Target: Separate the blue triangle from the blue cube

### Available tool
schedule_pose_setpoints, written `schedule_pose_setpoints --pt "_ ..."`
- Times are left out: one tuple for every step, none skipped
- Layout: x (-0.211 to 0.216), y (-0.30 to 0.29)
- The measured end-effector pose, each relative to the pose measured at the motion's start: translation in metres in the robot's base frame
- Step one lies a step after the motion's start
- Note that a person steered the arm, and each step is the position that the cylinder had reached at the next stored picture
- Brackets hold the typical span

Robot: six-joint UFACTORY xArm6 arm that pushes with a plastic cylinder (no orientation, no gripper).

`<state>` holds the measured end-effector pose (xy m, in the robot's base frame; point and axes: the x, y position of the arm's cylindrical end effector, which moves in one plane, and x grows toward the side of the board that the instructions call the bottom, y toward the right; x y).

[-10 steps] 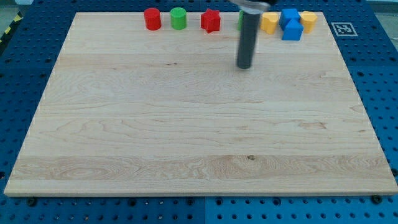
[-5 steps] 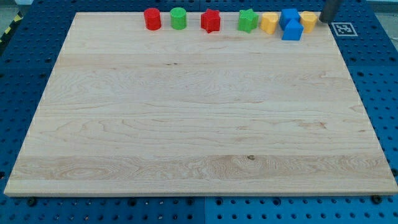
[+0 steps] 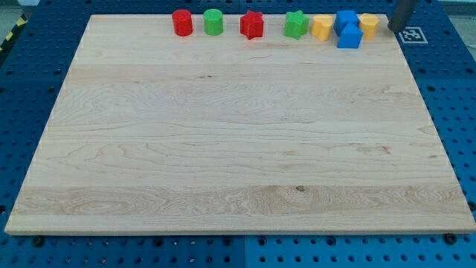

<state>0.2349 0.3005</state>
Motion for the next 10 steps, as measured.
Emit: schedule_pose_setpoints --pt "0.0 -0.012" --pt "0.0 -0.017" --pt "0.0 -0.018" --pt "0.0 -0.028" --pt "0.0 -0.032" --pt "0.0 -0.032" --pt "0.0 -0.034" --pt "0.0 -0.042" --pt "0.0 -0.05" --pt "0.0 -0.051"
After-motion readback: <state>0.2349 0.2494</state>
